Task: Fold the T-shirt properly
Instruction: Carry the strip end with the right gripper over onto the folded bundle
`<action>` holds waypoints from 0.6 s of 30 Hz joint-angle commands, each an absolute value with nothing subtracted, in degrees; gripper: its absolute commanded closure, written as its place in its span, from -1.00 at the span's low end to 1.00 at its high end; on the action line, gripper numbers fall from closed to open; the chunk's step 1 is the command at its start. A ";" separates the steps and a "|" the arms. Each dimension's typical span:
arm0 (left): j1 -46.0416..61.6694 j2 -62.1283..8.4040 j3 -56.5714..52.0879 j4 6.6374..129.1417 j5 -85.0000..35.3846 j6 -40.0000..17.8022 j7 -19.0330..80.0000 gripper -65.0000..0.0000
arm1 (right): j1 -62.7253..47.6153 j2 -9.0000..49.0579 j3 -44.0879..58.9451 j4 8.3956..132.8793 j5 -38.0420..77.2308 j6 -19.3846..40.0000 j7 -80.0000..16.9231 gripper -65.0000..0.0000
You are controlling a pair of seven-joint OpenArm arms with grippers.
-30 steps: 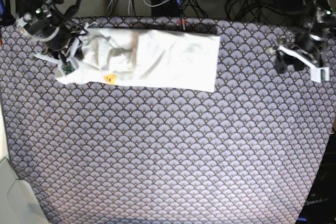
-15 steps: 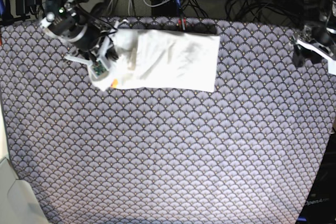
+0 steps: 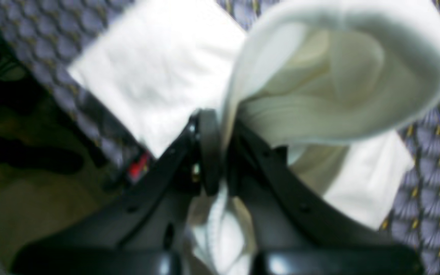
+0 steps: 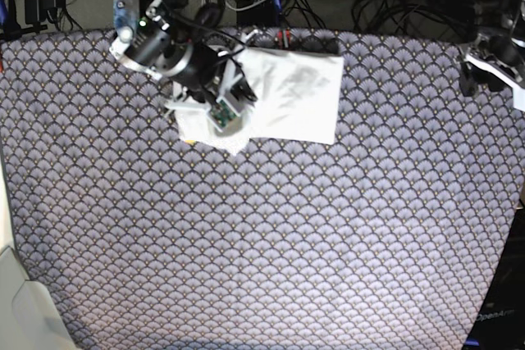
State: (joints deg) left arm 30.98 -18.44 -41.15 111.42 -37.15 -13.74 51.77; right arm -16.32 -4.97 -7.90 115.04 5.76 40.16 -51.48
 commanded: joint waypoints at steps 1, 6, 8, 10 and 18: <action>31.78 -19.38 -41.71 112.22 -37.67 -13.93 50.68 -0.10 | -15.96 -5.58 -9.36 115.82 6.90 40.00 -50.15 1.00; 31.87 -19.12 -41.89 112.22 -38.20 -13.93 50.68 -0.10 | -13.49 -5.67 -14.64 113.45 6.99 40.00 -50.24 1.00; 31.78 -19.03 -41.89 112.22 -38.20 -13.93 50.68 -0.10 | -12.79 -5.85 -15.78 111.43 6.99 40.00 -50.24 1.00; 31.87 -19.03 -41.89 112.22 -38.29 -13.93 50.68 -0.10 | -11.56 -6.02 -16.31 108.97 6.99 40.00 -50.24 1.00; 31.87 -19.12 -41.89 112.22 -38.29 -13.93 50.68 -0.10 | -7.34 -6.11 -17.54 101.67 7.08 40.00 -50.24 1.00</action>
